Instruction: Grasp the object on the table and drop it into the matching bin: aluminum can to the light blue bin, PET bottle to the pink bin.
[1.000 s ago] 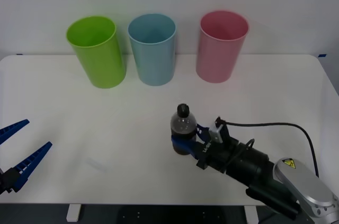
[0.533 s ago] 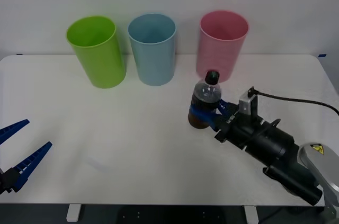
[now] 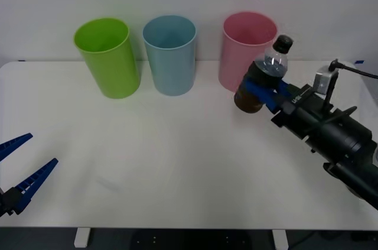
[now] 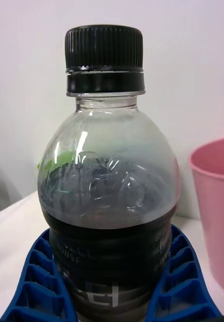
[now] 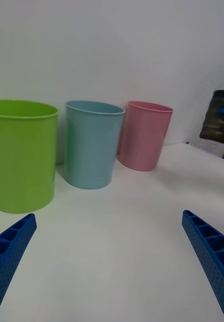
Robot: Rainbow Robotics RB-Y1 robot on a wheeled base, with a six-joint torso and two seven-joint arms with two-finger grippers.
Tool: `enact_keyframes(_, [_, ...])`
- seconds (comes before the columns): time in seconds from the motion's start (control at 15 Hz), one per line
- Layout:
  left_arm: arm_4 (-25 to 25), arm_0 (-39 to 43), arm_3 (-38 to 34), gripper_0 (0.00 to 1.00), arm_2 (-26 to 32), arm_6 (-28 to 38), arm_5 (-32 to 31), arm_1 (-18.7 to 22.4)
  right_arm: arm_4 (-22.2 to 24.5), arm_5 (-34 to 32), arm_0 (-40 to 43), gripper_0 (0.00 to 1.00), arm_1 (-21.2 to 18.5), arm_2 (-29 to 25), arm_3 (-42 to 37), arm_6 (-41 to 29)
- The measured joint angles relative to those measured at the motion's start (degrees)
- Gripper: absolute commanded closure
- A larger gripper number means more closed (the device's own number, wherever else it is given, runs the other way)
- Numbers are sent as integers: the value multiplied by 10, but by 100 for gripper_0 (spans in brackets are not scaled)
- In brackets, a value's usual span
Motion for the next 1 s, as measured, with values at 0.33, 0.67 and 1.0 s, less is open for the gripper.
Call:
enact_keyframes(0.33, [0,0,0,0,0,0,0,0,0,46,-2,100,-47,-23,-69,-102])
enact_keyframes(0.67, [0,0,0,0,0,0,0,0,0,81,-75,100,-94,-23,-40,-121])
enact_keyframes(1.0, [0,0,0,0,0,0,0,0,-4,82,-200,100,-110,2,83,-116])
